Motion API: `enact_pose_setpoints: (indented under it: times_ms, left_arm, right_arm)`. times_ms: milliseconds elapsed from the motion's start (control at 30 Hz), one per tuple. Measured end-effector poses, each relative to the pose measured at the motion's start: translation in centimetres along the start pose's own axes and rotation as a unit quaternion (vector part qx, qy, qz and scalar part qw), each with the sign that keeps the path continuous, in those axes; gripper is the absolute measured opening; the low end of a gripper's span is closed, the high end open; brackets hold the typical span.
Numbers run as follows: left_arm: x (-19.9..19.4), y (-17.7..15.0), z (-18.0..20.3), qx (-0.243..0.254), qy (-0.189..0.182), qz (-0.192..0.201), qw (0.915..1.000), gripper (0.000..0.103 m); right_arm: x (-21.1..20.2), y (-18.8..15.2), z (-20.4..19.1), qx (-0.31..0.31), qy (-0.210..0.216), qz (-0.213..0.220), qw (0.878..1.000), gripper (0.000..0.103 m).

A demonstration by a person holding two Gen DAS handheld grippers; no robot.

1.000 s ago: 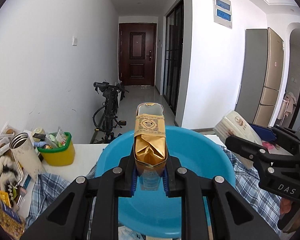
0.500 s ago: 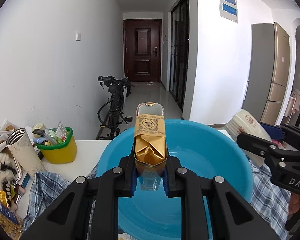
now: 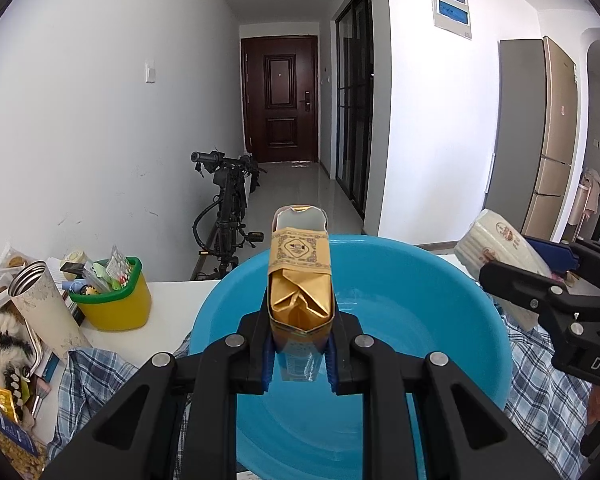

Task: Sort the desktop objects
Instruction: 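Lower the gold-capped box into the blue basin and open the left tool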

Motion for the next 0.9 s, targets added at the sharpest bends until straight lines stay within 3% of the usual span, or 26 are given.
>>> enact_pose_setpoints:
  times_ms: [700, 767, 800, 833, 900]
  left_arm:
    - [0.6, -0.3, 0.0, -0.001, 0.001, -0.01, 1.0, 0.021]
    - [0.6, -0.3, -0.1, -0.006, 0.0, -0.008, 1.0, 0.035]
    - [0.7, -0.2, -0.2, -0.005, 0.001, -0.009, 0.9999, 0.077]
    - [0.7, -0.2, -0.3, -0.003, 0.008, -0.01, 0.9999, 0.101]
    - [0.4, 0.0, -0.3, 0.004, 0.036, 0.008, 0.9993, 0.103]
  right_arm:
    - [0.6, -0.2, -1.6, -0.019, 0.0, -0.01, 1.0, 0.05]
    - [0.6, -0.3, -1.5, -0.022, -0.002, -0.012, 1.0, 0.05]
    - [0.6, -0.3, -1.5, -0.022, -0.002, -0.012, 1.0, 0.05]
    - [0.6, -0.2, -1.6, -0.022, -0.003, -0.012, 1.0, 0.05]
    - [0.6, -0.2, -1.5, -0.022, -0.005, -0.012, 1.0, 0.05]
Point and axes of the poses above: each gripper's, at about its wrist camera, not at the fingertips, and x roughly the way its jaws point, z to its right, y to its top, the point moved 3 cm from there along x, roughly the way its jaws point, and after that the axes turned 12 degrees about -y, right-handed, at the moved point
